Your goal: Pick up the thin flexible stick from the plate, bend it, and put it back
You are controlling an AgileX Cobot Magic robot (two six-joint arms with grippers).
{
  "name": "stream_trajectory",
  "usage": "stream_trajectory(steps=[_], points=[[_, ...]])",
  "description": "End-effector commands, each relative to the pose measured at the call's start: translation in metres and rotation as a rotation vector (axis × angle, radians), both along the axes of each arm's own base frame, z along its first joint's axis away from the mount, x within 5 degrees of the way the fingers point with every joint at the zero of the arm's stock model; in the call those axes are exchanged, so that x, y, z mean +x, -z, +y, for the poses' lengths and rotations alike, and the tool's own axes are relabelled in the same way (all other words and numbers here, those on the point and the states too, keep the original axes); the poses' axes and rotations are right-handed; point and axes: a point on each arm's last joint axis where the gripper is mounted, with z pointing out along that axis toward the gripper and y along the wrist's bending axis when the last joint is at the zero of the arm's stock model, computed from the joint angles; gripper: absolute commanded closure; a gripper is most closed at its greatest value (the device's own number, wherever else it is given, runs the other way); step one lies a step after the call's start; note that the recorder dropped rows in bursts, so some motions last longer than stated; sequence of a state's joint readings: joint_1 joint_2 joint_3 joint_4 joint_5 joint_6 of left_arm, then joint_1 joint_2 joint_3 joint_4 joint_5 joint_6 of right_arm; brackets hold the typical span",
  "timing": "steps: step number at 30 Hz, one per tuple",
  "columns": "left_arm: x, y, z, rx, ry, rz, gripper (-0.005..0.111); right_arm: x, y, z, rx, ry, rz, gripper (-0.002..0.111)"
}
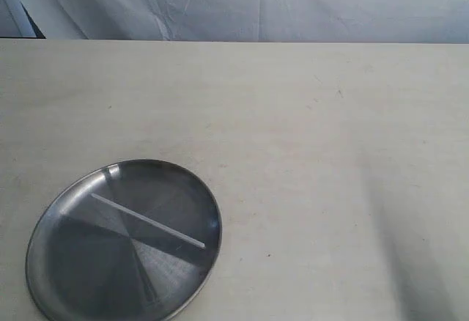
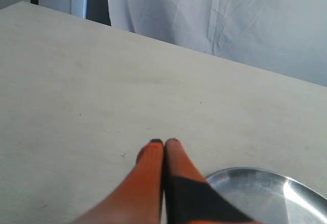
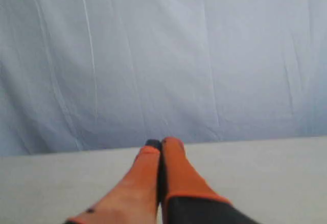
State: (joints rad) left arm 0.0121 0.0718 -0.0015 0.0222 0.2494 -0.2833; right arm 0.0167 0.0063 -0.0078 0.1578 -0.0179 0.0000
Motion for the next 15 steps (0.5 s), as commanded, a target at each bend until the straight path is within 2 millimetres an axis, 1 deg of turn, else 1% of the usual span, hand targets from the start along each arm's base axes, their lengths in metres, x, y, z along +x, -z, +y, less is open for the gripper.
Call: stream_trajectory(steps=[1, 4, 5, 6, 9, 10, 13, 14, 15], points=[[0.000, -0.001, 0.000, 0.005, 0.004, -0.023, 0.107, -0.004, -0.015, -0.005, 0.152, 0.027, -0.186, 0.108], [0.000, -0.001, 0.000, 0.005, 0.004, -0.023, 0.107, -0.006, -0.022, -0.010, 0.546, -0.011, -0.234, 0.108], [0.000, -0.001, 0.000, 0.005, 0.004, -0.023, 0.107, -0.006, -0.024, -0.011, 0.649, -0.024, -0.240, 0.108], [0.000, -0.001, 0.000, 0.005, 0.004, -0.023, 0.107, -0.006, -0.024, -0.011, 0.697, -0.028, -0.242, 0.108], [0.000, -0.001, 0.000, 0.005, 0.004, -0.023, 0.107, -0.006, -0.024, -0.012, 0.713, -0.029, -0.245, 0.108], [0.000, -0.001, 0.000, 0.005, 0.004, -0.023, 0.107, -0.007, -0.027, -0.012, 0.761, -0.038, -0.267, 0.108], [0.000, -0.001, 0.000, 0.005, 0.004, -0.023, 0.107, -0.013, -0.048, -0.012, 0.982, -0.128, -0.333, 0.108], [0.000, -0.001, 0.000, 0.005, 0.004, -0.023, 0.107, -0.017, -0.058, -0.012, 1.003, -0.163, -0.368, 0.108], [0.000, -0.001, 0.000, 0.005, 0.004, -0.023, 0.107, -0.022, -0.071, -0.011, 0.907, -0.174, -0.428, 0.108]])
